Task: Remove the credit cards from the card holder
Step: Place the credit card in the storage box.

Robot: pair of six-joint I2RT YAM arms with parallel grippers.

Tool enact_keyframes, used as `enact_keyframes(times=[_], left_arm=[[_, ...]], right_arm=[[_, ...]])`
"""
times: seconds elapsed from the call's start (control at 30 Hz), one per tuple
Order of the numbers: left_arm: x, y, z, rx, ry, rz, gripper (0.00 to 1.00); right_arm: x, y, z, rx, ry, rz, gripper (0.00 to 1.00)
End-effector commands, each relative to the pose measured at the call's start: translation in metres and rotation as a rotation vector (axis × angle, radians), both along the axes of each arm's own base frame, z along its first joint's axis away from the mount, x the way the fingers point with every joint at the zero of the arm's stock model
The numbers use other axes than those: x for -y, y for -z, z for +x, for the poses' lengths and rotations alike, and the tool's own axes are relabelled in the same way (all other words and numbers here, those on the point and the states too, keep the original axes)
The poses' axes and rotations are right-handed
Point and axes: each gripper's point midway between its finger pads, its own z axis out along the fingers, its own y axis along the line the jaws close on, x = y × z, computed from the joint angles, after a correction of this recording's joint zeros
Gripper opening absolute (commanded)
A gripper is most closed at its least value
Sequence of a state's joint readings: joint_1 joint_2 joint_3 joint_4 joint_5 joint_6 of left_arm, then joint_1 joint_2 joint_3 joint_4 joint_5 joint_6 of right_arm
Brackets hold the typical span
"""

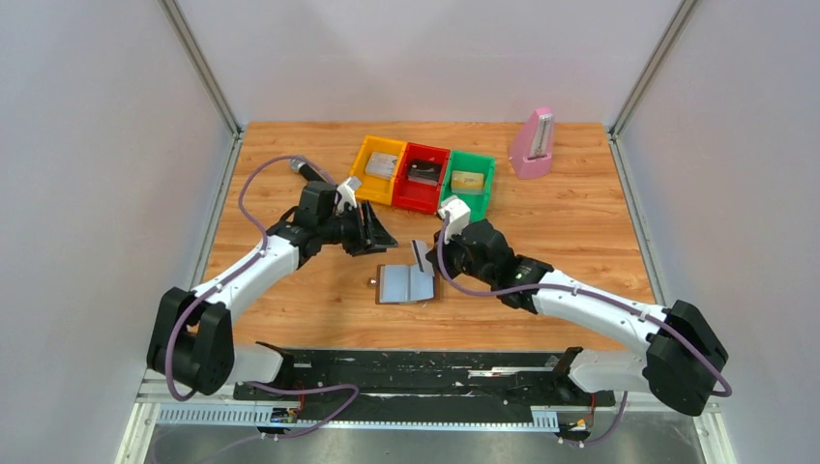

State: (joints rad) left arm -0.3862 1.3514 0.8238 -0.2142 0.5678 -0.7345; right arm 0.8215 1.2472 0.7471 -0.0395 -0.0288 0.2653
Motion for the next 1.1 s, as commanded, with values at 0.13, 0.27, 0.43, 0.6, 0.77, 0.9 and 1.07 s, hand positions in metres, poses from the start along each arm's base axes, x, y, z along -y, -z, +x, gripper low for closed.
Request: enact_keyframes(times=[0.13,0.27,0.43,0.6,0.77,0.9,1.07], left_arm=[[0.008,-0.076,-0.006,0.027,-0.07,-0.182,0.57],[0.01,-0.079,-0.011,0.004,-0.077,-0.226,0.6],[0.01,-0.074,-0.014,-0.015,-0.096,-0.254,0.62],[0.014,-0.067,-0.011,-0.039,-0.102,-0.287,0.61],[0.018,-0.061,-0.011,-0.066,-0.096,-0.317,0.57],[0.019,-0.058,-0.012,-0.072,-0.087,-0.325,0.43],[0.02,-0.053,-0.014,-0.079,-0.075,-0.321,0.11]], right_arm=[[-0.003,-0.059,0.014,0.489,0.047,-0.21,0.0],[-0.015,-0.066,0.006,0.54,0.041,-0.238,0.0],[-0.029,-0.066,-0.002,0.557,0.018,-0.252,0.0],[-0.041,-0.065,-0.01,0.579,-0.002,-0.269,0.0],[-0.049,-0.059,-0.012,0.577,-0.016,-0.296,0.0],[-0.053,-0.055,-0.013,0.573,-0.021,-0.307,0.0],[-0.054,-0.046,-0.014,0.536,-0.015,-0.321,0.02]])
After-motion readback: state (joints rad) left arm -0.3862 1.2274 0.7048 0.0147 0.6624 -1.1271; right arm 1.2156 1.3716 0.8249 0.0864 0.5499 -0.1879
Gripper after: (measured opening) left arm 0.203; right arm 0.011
